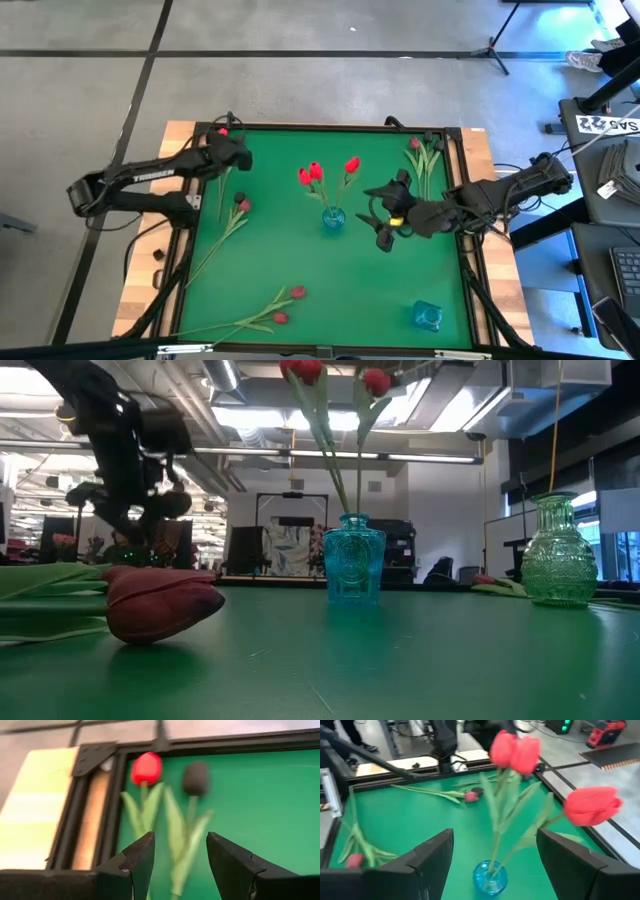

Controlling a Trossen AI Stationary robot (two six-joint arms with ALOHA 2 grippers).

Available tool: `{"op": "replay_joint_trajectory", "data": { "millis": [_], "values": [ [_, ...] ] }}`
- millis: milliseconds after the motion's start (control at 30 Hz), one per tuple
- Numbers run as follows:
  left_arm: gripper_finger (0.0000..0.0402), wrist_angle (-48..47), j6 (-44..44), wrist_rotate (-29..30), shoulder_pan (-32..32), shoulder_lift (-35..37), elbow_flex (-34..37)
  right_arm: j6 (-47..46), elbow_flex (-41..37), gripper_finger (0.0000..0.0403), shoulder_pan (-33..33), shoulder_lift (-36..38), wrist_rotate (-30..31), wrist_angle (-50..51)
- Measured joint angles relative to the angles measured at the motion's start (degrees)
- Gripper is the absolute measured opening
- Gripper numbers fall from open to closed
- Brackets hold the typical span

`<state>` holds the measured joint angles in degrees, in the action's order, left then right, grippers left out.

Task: Sort flowers into vase by color
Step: Put the red flower in the top blue vase

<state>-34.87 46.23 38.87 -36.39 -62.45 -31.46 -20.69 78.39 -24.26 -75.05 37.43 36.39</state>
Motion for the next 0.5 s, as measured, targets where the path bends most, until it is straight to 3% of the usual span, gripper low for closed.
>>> {"op": "replay_joint_trajectory", "data": {
  "millis": [267, 400, 500],
  "values": [
    [0.0159, 5.67, -1.15, -0.74, -7.82, -11.14, 0.02, -0.03, 0.00, 0.0285, -2.51, 0.00, 1.61, 1.38],
    [0.0139, 7.25, 0.34, 4.18, -10.90, -16.86, 0.00, -2.46, -0.02, 0.0285, -2.51, 0.00, 1.55, 3.10],
    [0.0127, 7.27, 3.10, 4.68, -13.15, -20.71, 0.02, -5.57, -0.07, 0.0285, -3.10, 0.00, 1.03, 5.96]
  ]
}}
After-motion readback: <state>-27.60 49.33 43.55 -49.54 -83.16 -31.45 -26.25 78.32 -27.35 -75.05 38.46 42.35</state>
